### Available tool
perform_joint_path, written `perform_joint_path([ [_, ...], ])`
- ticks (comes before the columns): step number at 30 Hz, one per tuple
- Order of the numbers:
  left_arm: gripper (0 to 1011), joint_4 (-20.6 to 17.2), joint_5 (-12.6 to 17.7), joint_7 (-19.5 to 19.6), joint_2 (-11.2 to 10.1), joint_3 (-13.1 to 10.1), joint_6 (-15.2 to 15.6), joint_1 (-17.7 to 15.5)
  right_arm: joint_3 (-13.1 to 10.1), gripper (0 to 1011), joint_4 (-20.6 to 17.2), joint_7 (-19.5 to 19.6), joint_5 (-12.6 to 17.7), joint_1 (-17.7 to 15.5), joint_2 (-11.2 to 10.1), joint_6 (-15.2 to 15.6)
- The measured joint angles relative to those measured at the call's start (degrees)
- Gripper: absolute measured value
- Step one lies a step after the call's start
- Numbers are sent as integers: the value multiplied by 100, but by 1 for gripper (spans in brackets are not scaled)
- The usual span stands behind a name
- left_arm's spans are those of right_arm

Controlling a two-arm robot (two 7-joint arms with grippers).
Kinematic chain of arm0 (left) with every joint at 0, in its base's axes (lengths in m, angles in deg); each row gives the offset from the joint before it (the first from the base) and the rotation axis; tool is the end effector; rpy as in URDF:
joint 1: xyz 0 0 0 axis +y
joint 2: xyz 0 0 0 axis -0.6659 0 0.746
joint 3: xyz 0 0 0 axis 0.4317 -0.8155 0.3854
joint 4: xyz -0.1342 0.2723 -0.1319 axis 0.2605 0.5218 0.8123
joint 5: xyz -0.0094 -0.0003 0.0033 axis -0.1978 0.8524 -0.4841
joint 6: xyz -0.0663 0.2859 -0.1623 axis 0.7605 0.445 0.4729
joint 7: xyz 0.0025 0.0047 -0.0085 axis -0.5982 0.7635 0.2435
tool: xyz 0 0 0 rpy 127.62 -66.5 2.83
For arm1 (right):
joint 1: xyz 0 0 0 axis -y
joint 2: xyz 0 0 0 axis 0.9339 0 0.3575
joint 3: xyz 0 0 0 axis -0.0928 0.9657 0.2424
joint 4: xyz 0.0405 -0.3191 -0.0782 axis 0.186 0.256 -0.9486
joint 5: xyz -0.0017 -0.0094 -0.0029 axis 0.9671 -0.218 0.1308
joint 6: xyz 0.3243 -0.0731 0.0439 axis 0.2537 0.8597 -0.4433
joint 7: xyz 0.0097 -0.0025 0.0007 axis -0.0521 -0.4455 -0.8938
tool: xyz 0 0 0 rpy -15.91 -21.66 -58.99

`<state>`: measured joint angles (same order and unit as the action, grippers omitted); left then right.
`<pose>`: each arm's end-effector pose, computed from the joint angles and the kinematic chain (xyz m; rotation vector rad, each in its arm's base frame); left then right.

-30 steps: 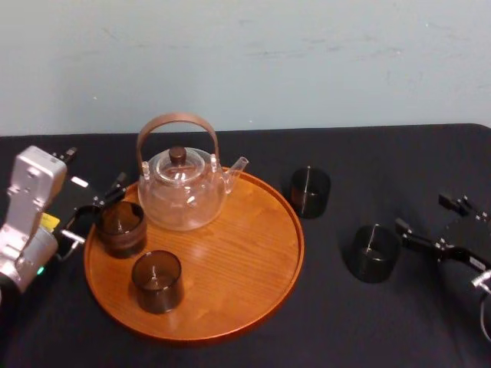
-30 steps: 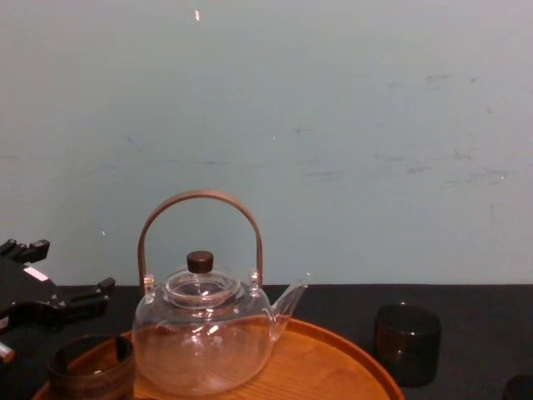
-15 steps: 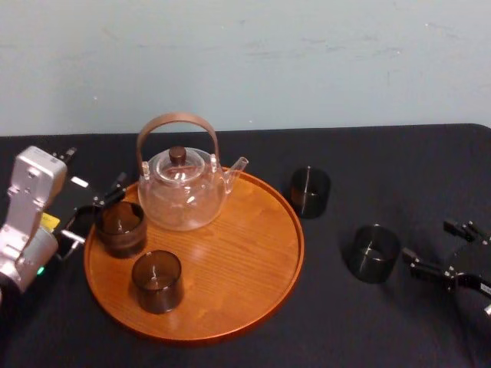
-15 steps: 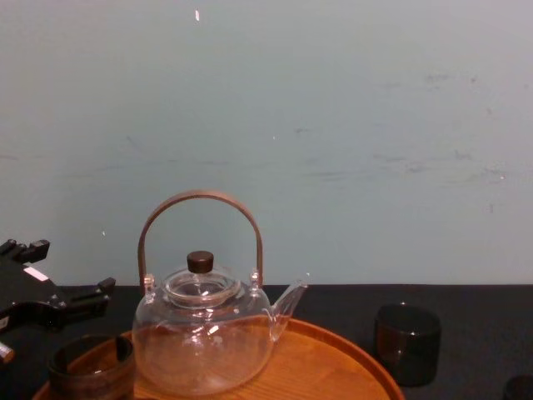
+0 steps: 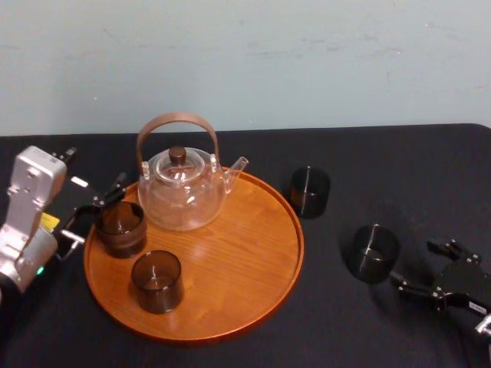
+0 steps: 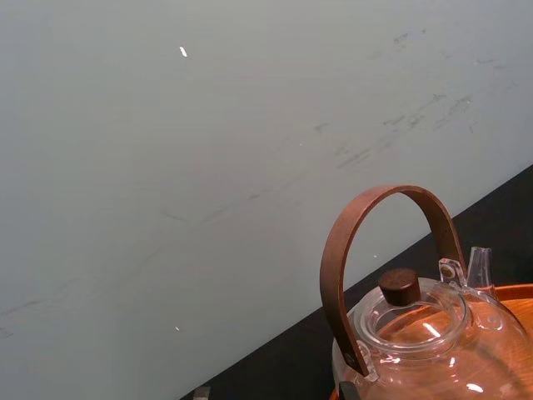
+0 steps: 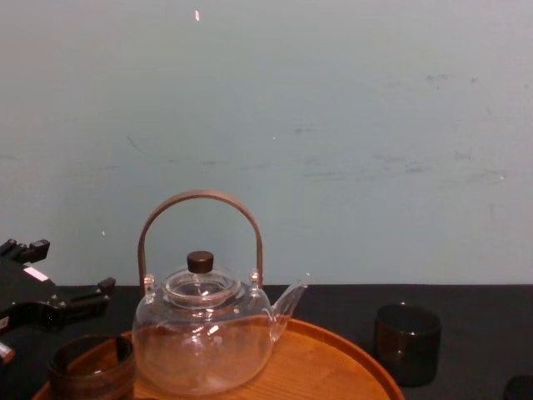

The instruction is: Pick up the glass from the table and place it on the tray.

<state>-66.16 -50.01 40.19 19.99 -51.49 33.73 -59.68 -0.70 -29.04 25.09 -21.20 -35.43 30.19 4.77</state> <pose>0.3899 0.0990 -0.3402 0.3045 -0.2851 1.2481 0.2773 -0.1458 -0.3028 -0.4370 0.0628 -0.9548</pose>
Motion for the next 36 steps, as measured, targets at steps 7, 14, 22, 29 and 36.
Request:
perform_joint_path([
  [7, 1001, 0, 0, 0, 0, 0, 0, 0, 76, 1002, 105, -85, -116, 164, 117, 176],
  [14, 1001, 0, 0, 0, 0, 0, 0, 0, 179, 1002, 227, -196, -210, 430, 252, 450],
  [22, 1001, 0, 0, 0, 0, 0, 0, 0, 354, 1002, 362, -386, -318, 767, 359, 793],
  [29, 1001, 0, 0, 0, 0, 0, 0, 0, 456, 1002, 484, -469, -355, 980, 435, 988],
  [36, 1001, 0, 0, 0, 0, 0, 0, 0, 536, 1002, 617, -504, -356, 1173, 524, 1092],
])
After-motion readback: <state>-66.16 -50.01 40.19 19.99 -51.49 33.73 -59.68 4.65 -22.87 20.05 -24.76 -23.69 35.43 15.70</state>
